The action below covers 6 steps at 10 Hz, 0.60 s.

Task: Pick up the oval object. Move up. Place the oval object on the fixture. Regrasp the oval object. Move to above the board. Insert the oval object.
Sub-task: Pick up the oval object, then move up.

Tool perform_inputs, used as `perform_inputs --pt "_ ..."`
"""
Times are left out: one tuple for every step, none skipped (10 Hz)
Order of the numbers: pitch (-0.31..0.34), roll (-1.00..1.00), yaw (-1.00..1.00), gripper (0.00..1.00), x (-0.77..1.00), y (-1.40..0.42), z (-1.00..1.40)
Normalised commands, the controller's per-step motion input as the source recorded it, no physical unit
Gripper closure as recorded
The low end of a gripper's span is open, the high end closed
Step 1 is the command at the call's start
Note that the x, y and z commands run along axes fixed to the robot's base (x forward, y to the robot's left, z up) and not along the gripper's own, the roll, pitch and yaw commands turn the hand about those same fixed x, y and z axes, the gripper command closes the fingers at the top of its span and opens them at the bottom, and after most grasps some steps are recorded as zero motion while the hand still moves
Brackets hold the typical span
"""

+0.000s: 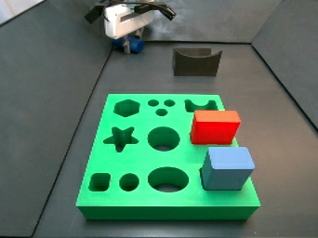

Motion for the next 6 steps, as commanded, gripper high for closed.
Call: perform_inputs --pt "0.000 0.00 0.00 1.00 0.00 0.00 0.00" --pt "0.000 0.00 0.00 1.00 0.00 0.00 0.83" --pt "-0.003 -0.01 -0.01 1.00 0.02 -0.04 0.82" --pt "0.012 0.00 -0.01 1.00 0.01 -0.03 0.72" --pt "0.021 0.00 -0.01 1.00 0.00 -0.02 0.64" --pt "0.041 0.01 -0.01 1.00 -0.01 -0.01 0.46"
